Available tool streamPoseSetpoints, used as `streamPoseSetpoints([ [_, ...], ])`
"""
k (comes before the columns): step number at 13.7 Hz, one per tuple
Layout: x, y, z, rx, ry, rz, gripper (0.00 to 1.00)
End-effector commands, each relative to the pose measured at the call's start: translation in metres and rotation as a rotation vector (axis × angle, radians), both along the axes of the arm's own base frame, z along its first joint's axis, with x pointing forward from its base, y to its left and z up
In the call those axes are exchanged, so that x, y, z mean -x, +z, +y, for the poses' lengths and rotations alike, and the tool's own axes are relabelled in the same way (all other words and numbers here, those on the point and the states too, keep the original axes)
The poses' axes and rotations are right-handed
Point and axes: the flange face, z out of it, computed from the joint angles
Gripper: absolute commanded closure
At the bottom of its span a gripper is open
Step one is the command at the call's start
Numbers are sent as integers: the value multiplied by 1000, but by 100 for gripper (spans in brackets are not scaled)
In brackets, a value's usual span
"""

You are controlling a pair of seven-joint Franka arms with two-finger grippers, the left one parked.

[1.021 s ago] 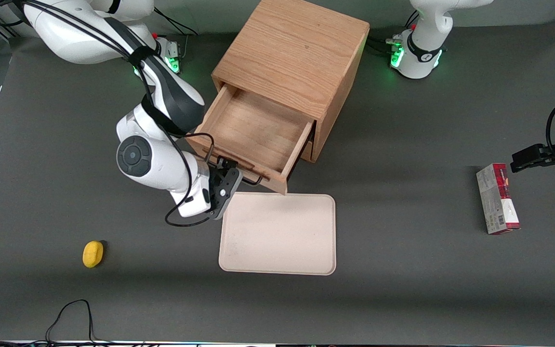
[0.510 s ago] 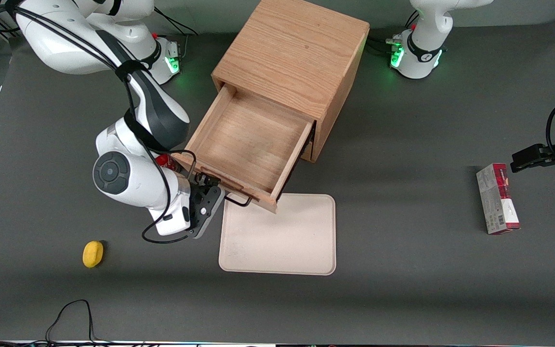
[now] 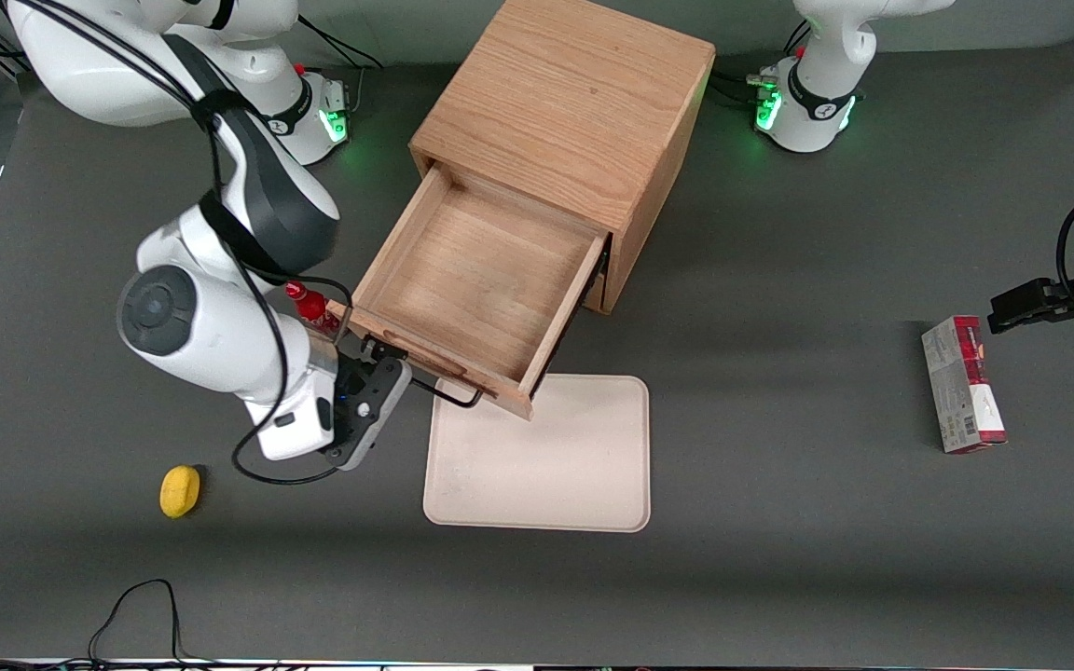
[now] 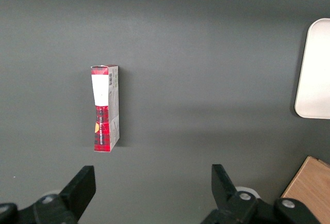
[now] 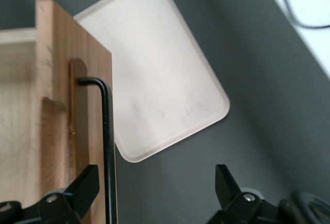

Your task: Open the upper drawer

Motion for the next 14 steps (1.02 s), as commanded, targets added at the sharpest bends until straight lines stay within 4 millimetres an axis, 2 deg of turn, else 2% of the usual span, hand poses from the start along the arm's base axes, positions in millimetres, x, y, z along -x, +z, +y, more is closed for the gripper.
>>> streamPoseSetpoints([
  [1,8,52,-34,33,-127,-5,0],
  [3,37,83,-75,105,-358,119,0],
  [4,72,98,-100,180,-520,158,0],
  [5,93,107,-119,202,-630,164,0],
  [6,115,113,-134,202,-742,177,0],
  [7,143,121,-158,180,-877,168,0],
  [10,201,125,-208,123,-991,149,0],
  [12,210,128,-212,127,-1002,157,0],
  [14,205,128,-227,128,-1019,160,0],
])
